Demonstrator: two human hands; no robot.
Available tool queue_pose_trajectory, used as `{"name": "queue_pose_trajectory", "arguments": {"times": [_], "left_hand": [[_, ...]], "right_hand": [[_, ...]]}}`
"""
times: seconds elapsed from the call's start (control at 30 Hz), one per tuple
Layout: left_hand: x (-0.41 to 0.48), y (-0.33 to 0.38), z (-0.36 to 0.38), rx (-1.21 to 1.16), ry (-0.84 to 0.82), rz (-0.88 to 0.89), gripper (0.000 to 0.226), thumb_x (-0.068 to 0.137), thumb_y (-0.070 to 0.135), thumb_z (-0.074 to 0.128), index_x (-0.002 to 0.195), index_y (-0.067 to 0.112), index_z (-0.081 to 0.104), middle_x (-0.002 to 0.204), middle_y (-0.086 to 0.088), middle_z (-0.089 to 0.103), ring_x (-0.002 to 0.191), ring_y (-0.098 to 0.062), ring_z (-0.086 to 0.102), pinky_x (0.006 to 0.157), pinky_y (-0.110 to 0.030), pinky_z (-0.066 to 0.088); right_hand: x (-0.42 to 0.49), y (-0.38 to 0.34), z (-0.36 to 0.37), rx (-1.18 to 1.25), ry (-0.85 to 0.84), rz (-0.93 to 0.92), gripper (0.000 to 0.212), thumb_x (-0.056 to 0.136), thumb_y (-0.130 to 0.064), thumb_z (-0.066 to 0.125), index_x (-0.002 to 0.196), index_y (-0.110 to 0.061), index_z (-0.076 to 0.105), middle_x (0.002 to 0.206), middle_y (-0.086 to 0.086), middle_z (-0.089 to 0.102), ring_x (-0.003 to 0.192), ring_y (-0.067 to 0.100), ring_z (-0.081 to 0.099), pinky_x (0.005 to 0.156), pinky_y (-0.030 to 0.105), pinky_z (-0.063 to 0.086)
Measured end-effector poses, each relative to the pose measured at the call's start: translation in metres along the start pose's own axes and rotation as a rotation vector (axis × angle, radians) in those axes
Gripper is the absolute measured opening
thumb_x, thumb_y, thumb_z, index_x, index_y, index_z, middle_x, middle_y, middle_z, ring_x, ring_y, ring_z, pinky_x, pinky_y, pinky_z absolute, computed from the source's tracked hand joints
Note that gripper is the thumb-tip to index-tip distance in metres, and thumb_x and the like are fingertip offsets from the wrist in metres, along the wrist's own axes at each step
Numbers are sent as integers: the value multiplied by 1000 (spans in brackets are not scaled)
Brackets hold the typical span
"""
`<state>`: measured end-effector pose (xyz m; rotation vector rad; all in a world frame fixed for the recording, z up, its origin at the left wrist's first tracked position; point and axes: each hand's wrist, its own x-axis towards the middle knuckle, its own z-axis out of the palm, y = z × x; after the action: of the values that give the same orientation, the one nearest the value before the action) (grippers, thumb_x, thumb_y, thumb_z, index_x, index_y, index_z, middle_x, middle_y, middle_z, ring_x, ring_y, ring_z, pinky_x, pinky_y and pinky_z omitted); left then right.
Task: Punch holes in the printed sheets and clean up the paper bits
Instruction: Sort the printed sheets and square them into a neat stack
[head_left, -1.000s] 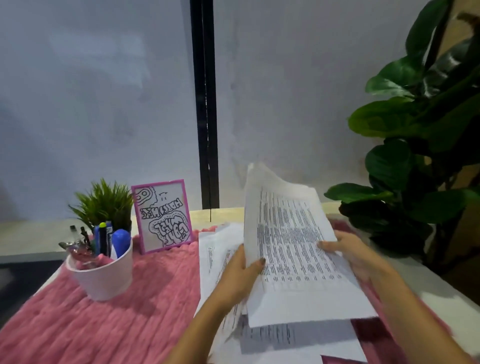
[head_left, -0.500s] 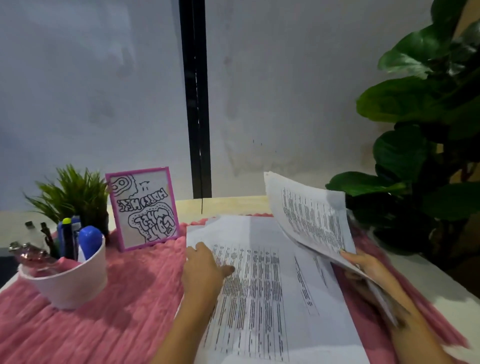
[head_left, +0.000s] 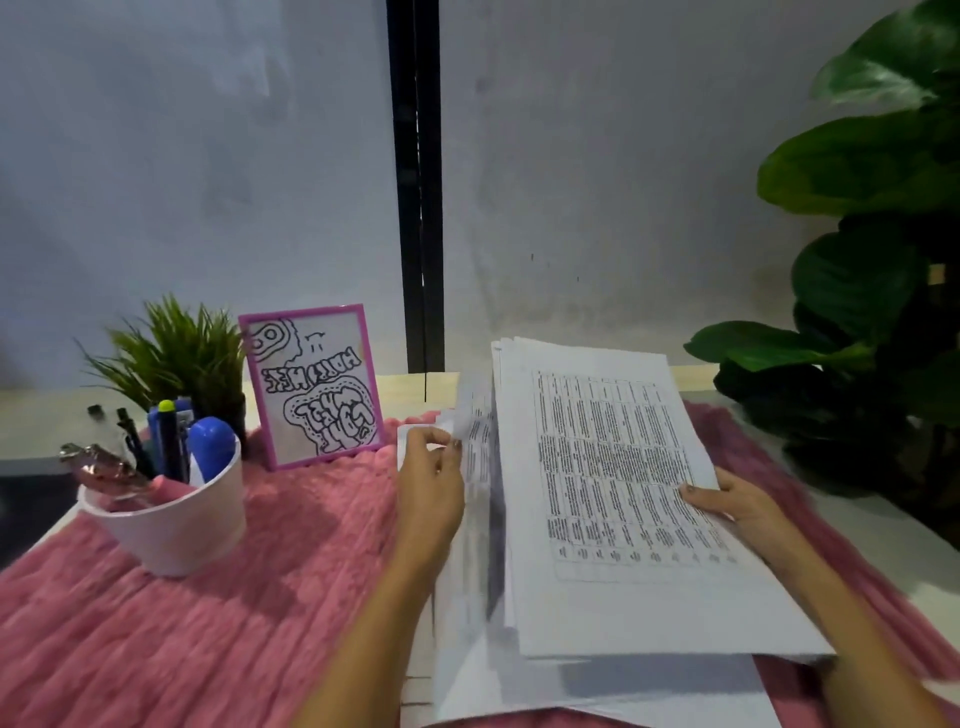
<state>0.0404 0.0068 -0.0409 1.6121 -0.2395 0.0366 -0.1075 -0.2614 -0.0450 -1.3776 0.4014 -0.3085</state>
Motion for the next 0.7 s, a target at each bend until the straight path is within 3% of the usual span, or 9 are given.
{"name": "queue_pose_trajectory", "arguments": {"times": [0.07,0.17,0.2,0.27,0.33,0.47,0.53,0.6,0.7], "left_hand": [[-6,9,5,-89,-29,-77,6,102,18,44,101,21,50,85,-6,57,65,-14,46,59,-27,35],[-20,20,9,-159,-189,-150,19,100,42,48,114,28,48,101,15,58,84,-1,57,67,-22,42],[-26,22,10,-200,-269,-113,22,98,42,53,116,30,48,107,15,61,90,-2,63,71,-22,49],[-38,22,14,-227,-394,-8,22,98,29,58,118,32,52,117,7,67,100,-9,69,81,-30,58],[-42,25,18,-191,-412,84,23,100,23,54,119,35,52,117,10,67,106,-10,68,89,-37,58],[-40,34,21,-296,-359,47,21,102,20,47,112,38,52,115,12,68,103,-10,69,88,-34,58],[-39,34,21,-377,-360,-23,21,102,18,47,112,35,54,111,11,71,101,-11,70,84,-32,59],[-35,32,21,-389,-372,-93,26,102,21,49,123,34,54,120,11,68,111,-11,66,95,-36,54],[-29,24,19,-115,-350,7,27,104,37,39,122,27,57,120,1,66,110,-10,61,102,-45,48]], "right_hand": [[-1,2,3,-35,9,-45,65,57,-19,87,113,4,63,107,26,70,89,42,71,69,44,61],[-6,1,8,-70,-7,-75,32,80,1,65,112,5,63,104,19,73,91,31,73,63,29,59],[-6,0,9,-77,-20,-71,34,78,-1,69,111,5,63,104,19,73,87,28,74,61,26,58],[-3,-1,10,-155,1,-97,69,50,-24,90,108,2,64,101,19,74,80,25,74,59,26,57],[0,-2,8,-178,40,-95,92,30,-28,94,112,-1,61,93,12,75,74,19,74,58,23,56],[-4,-3,5,-128,13,-100,100,33,-45,94,117,-2,60,101,12,75,89,24,74,68,29,60],[-6,-2,5,-68,-44,-78,81,52,-40,90,117,-2,62,109,18,72,95,31,72,73,36,61],[-11,-4,8,-26,-86,-51,59,66,-26,82,116,0,63,112,21,71,94,31,72,74,36,61],[-13,-2,8,-48,-37,-82,86,40,-38,96,109,2,65,103,21,73,87,32,73,64,35,60]]}}
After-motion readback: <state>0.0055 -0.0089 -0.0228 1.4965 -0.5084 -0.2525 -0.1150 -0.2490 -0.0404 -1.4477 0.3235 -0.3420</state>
